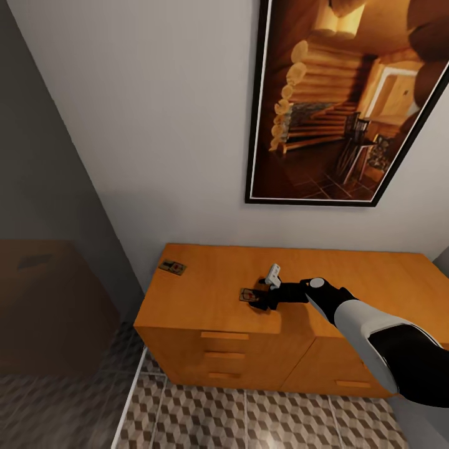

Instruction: Take the four mousetraps from the cabinet in the bathroom and place them on the bathroom floor. Make sure all four end up on the same floor surface, and ensure that at least two of them are either under or directly next to the same bathroom sink.

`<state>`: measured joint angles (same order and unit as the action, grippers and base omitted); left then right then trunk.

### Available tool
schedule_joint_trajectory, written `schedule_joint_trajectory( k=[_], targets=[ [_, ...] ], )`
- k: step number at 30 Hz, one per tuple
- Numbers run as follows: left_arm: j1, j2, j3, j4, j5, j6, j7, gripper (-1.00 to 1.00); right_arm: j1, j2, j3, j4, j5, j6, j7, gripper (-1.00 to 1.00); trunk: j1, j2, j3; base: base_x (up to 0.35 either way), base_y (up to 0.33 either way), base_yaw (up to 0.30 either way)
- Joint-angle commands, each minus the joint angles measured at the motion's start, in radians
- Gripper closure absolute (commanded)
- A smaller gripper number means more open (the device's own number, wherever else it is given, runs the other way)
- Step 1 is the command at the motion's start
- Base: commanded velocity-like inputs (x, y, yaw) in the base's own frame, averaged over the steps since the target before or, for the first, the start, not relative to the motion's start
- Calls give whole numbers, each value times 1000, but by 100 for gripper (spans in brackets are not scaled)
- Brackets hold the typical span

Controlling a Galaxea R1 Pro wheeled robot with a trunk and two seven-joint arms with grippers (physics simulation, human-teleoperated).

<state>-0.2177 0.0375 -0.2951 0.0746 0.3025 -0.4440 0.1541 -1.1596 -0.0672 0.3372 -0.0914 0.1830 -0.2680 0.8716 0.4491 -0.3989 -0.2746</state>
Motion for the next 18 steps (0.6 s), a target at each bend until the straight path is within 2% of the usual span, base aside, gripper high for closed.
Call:
schedule_joint_trajectory(
  k=[1, 18],
  targets=[
    [-2, -1, -9, 4, 4, -6, 2, -100, 0, 0, 28, 59, 29, -8, -2, -100, 1, -1, -2, 0, 0, 0],
    [-2, -1, -9, 4, 4, -6, 2, -100, 0, 0, 28, 61, 29, -8, -2, -100, 1, -1, -3, 0, 0, 0]
  ],
)
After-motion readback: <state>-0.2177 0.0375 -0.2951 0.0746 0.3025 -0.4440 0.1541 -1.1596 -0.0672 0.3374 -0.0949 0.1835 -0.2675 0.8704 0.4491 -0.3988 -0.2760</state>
